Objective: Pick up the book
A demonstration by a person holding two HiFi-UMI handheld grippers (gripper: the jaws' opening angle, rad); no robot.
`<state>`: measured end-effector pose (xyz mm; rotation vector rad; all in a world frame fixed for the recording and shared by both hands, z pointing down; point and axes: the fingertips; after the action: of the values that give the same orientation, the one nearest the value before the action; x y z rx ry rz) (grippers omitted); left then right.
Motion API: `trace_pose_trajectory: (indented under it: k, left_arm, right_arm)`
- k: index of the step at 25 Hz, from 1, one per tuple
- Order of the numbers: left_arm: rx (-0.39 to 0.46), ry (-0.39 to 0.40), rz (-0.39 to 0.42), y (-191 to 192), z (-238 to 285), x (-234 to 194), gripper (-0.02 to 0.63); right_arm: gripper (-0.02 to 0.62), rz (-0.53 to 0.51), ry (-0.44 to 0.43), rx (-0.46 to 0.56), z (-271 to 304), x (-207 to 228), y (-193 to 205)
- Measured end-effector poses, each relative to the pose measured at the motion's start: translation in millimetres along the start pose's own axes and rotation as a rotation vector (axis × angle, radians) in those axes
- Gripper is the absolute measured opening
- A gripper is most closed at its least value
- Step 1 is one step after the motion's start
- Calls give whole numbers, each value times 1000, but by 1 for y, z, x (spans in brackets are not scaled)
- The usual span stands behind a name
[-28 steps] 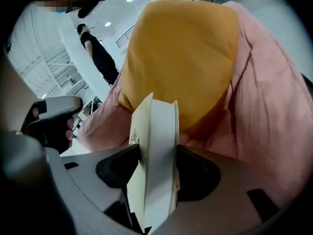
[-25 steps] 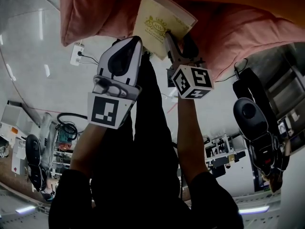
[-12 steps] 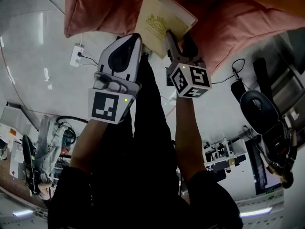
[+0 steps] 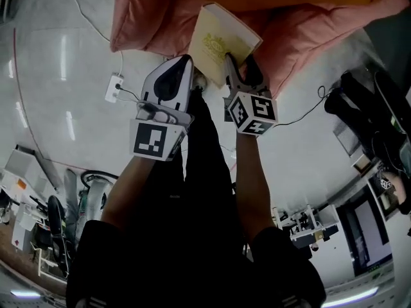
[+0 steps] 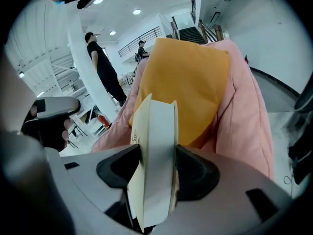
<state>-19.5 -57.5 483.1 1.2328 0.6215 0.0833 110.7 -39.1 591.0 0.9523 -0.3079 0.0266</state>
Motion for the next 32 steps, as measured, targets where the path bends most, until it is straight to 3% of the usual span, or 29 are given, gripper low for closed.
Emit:
trace_pose_trajectory:
  k: [12, 25, 32]
  left_arm:
    - [65, 28, 47, -86, -24, 44, 8]
    - [90, 44, 53, -131, -73, 102, 8]
    - [143, 62, 102, -159, -109, 141, 8]
  right_arm:
    - [238, -19, 32, 68, -57, -13, -63]
    - [236, -47, 49, 176, -135, -25, -122]
    - [236, -69, 20, 258, -192, -38, -159]
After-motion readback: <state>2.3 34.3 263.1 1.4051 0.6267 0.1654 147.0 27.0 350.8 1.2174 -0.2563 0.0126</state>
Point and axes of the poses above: the fingertips, and each gripper's own axes: z forward along the fingers, x to its right, y out of its underside, and after that the axes turned 13 degrees about x, right-handed
